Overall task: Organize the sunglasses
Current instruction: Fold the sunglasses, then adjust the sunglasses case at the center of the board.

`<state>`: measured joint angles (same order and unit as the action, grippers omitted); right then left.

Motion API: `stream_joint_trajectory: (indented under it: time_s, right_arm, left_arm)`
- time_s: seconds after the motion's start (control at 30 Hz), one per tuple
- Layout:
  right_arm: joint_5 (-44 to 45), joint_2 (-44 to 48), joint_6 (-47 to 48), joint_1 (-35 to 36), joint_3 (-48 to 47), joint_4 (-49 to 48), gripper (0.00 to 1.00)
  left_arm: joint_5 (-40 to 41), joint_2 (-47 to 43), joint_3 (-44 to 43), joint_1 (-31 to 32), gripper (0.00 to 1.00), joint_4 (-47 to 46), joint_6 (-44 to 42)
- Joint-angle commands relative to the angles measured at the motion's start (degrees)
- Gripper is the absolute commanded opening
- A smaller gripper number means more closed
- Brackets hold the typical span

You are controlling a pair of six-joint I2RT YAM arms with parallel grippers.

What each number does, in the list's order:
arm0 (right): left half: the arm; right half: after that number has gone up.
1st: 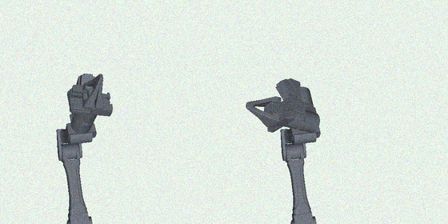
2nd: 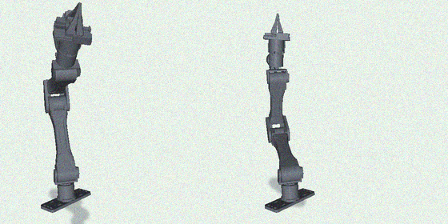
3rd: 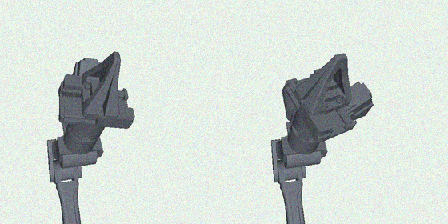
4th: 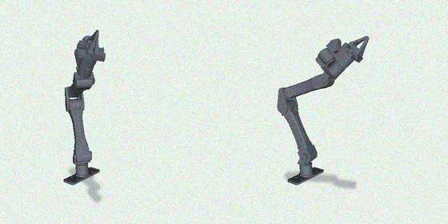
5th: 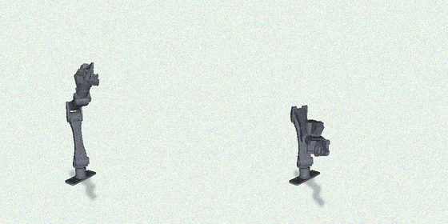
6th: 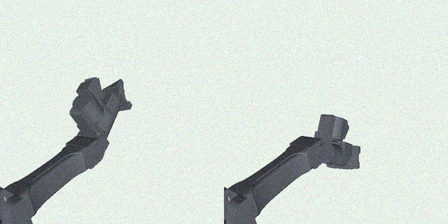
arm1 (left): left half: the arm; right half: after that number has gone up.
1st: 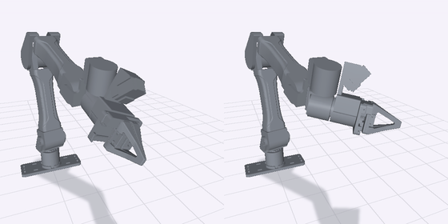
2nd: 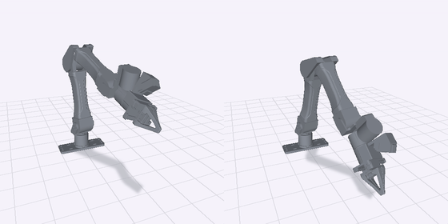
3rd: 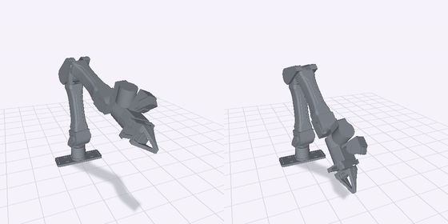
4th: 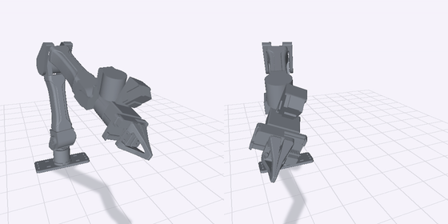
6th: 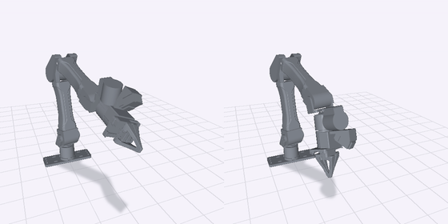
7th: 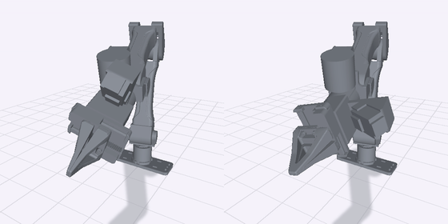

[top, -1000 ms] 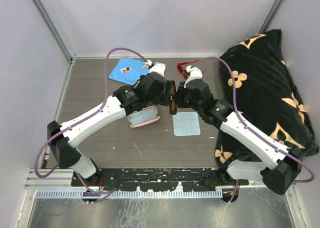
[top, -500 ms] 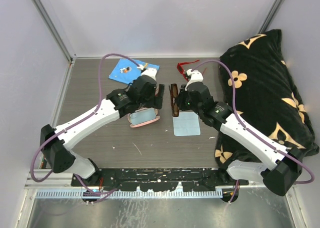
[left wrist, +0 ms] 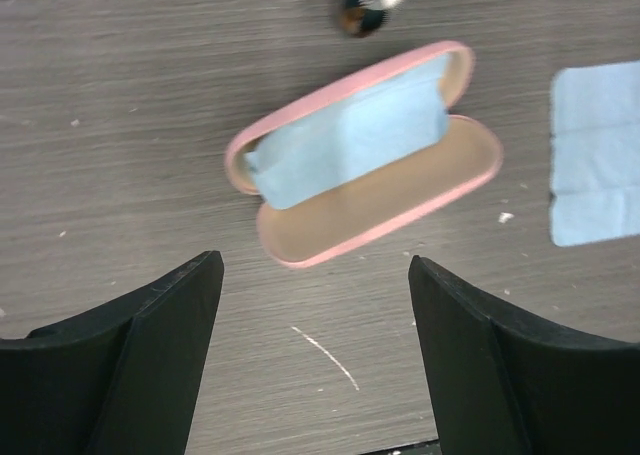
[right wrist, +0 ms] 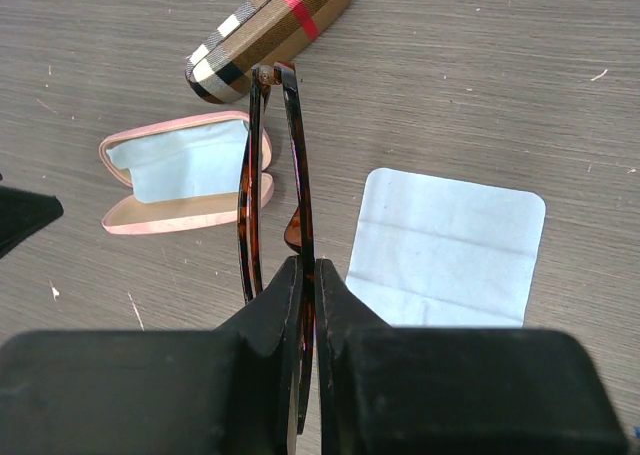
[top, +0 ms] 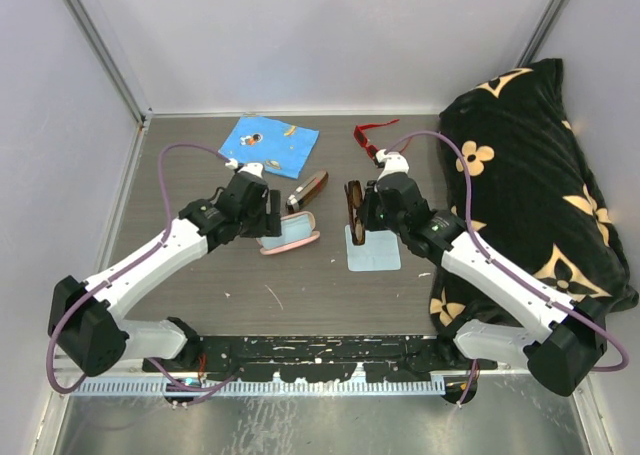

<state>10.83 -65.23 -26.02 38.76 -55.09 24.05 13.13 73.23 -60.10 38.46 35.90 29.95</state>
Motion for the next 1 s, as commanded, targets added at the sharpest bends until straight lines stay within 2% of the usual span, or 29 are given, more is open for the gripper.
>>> stream_joint_trajectory:
  time_s: [0.0, 0.1, 0.23, 0.6, 0.97]
  right_arm:
    - [-0.46, 2.38, 0.26, -0.07, 0.25, -1.92, 0.0]
    - [0.3, 2.47, 0.37, -0.03, 0.85, -1.82, 0.0]
    - [0.75, 1.83, 0.54, -0.09, 0.57, -1.91, 0.0]
    - [3.43, 4.73, 1.1, -0.11, 2.01, -1.13, 0.0]
    - [4.47, 6.11, 1.44, -0.15, 2.88, -0.48, 0.0]
  left_arm:
    - [-0.18, -2.39, 1.25, -4.51, 0.76, -0.28, 2.56]
    - [-2.3, -2.26, 1.25, -5.4, 0.76, -0.78, 1.17]
    - [0.15, -0.93, 1.03, -5.67, 0.78, -0.69, 1.09]
    - [2.67, 17.44, -12.35, -8.78, 0.79, -2.63, -5.43]
    - [3.52, 26.58, -15.75, -8.84, 0.77, -1.85, -8.37]
